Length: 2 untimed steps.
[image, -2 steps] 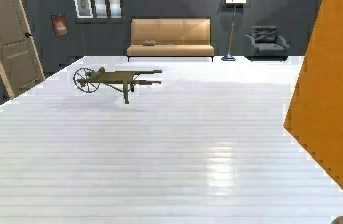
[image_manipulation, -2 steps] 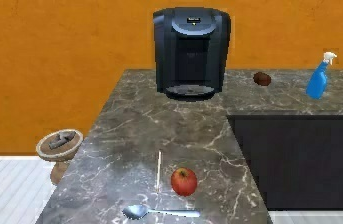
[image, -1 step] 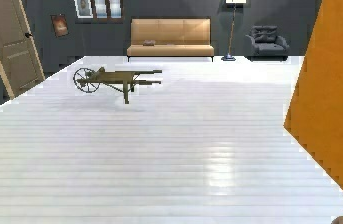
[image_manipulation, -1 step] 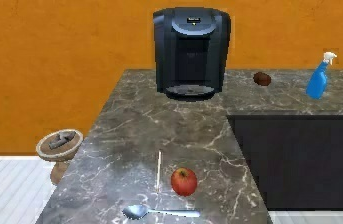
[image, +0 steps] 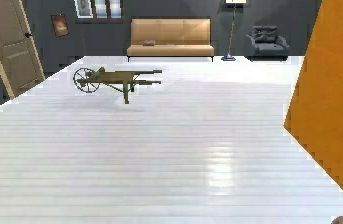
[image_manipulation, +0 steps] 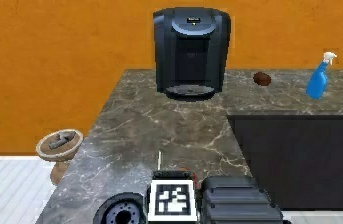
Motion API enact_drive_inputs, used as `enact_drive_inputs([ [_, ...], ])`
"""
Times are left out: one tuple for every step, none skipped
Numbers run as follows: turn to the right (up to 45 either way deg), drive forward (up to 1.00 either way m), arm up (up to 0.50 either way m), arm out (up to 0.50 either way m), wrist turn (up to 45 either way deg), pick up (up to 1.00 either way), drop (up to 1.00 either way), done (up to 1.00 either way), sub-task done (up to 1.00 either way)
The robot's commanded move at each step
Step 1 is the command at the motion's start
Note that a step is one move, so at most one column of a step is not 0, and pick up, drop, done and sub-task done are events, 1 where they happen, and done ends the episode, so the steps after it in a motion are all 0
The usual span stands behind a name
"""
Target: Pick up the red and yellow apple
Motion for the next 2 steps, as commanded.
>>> enact_drive_inputs([
  [0.0, 0.0, 0.0, 0.08, 0.0, 0.0, 0.0, 0.0, 0.0],
  [0.0, 0.0, 0.0, 0.0, 45.0, 0.0, 0.0, 0.0, 0.0],
])
